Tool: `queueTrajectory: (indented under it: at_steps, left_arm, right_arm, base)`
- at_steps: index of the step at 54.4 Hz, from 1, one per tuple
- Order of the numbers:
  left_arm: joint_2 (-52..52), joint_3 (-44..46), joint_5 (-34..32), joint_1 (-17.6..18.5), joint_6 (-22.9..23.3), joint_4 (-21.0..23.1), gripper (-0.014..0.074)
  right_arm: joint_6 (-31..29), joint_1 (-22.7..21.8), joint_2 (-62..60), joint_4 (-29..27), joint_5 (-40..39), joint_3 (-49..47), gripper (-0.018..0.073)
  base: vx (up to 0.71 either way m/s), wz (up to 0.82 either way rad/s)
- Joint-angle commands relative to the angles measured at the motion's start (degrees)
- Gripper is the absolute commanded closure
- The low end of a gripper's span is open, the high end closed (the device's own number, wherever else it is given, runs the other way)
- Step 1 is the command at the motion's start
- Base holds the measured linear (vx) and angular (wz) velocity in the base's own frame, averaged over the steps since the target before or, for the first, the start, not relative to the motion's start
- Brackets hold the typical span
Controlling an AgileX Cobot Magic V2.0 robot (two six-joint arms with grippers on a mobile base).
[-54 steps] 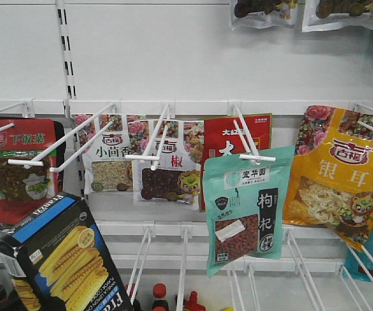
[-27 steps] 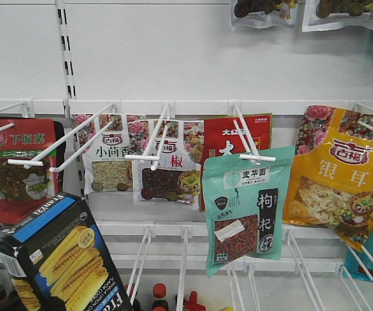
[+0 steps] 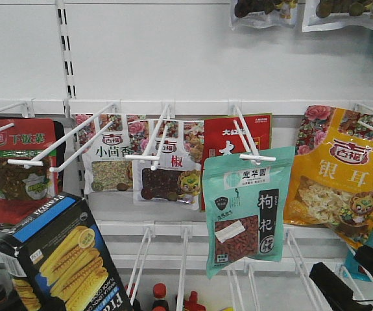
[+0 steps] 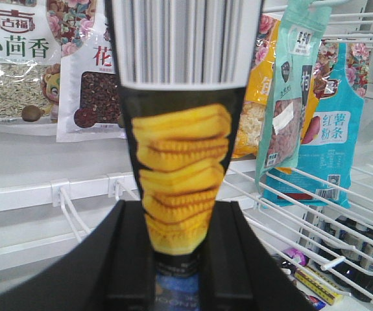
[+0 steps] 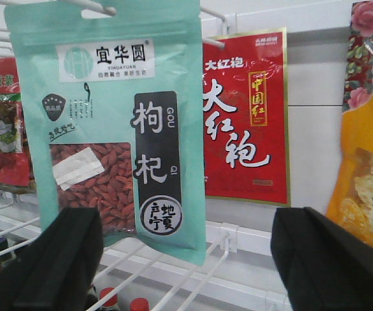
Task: Pick snacks and fruit into basket
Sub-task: 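Reach right gripper to the teal goji-berry bag on its hook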
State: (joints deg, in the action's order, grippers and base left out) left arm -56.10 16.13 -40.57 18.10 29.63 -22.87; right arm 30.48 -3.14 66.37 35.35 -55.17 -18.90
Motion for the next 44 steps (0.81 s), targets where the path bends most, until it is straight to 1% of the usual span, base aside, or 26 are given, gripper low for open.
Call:
queueTrajectory:
  at_steps: [1, 3, 4, 10, 26, 36, 40, 44]
  left_arm:
    - [0.9, 1.4, -5.4, 0.2, -0.1, 1.5, 0.0596]
    - [0.9, 1.4, -5.4, 0.2, -0.1, 1.5, 0.0596]
    - [0.9, 1.4, -5.4, 0.2, -0.1, 1.5, 0.0596]
    - [0.9, 1.4, -5.4, 0.2, -0.1, 1.5, 0.0596]
    - [0.9, 1.4, -5.4, 0.2, -0.1, 1.5, 0.0596]
    - [0.9, 1.4, -5.4, 0.2, -0.1, 1.5, 0.0596]
    - [0.9, 1.4, -5.4, 0.2, -0.1, 1.5, 0.0596]
    - [0.9, 1.4, -5.4, 0.2, -0.1, 1.5, 0.0596]
  right_arm:
    - [0.4, -0.1, 1.5, 0.7, -5.8, -3.1, -0.0036]
    - [0.6, -0.1, 2.3, 1.5, -5.8, -3.7, -0.0036]
    - [2.1, -0.1, 6.0, 4.4, -5.8, -6.8, -0.0035]
    - [2.7, -0.1, 8.1, 5.4, -5.8, -8.7, -0.0035]
    - [3.2, -0.1, 12.3, 6.0, -6.8, -13.0, -0.0035]
    - [7.6, -0.1, 15.3, 9.6, -6.8, -16.5, -0.0035]
    - [7.9, -0.1, 16.3, 11.0, -6.9, -17.9, -0.0035]
    - [7.9, -0.1, 17.0, 11.0, -7.0, -18.8, -0.0035]
  base:
    - [0.0, 0.0]
    - [0.0, 0.0]
    - [0.0, 0.0]
    - [0.0, 0.0]
    - [0.0, 0.0]
    - [0.0, 0.0]
    - [0.0, 0.0]
    - [0.0, 0.0]
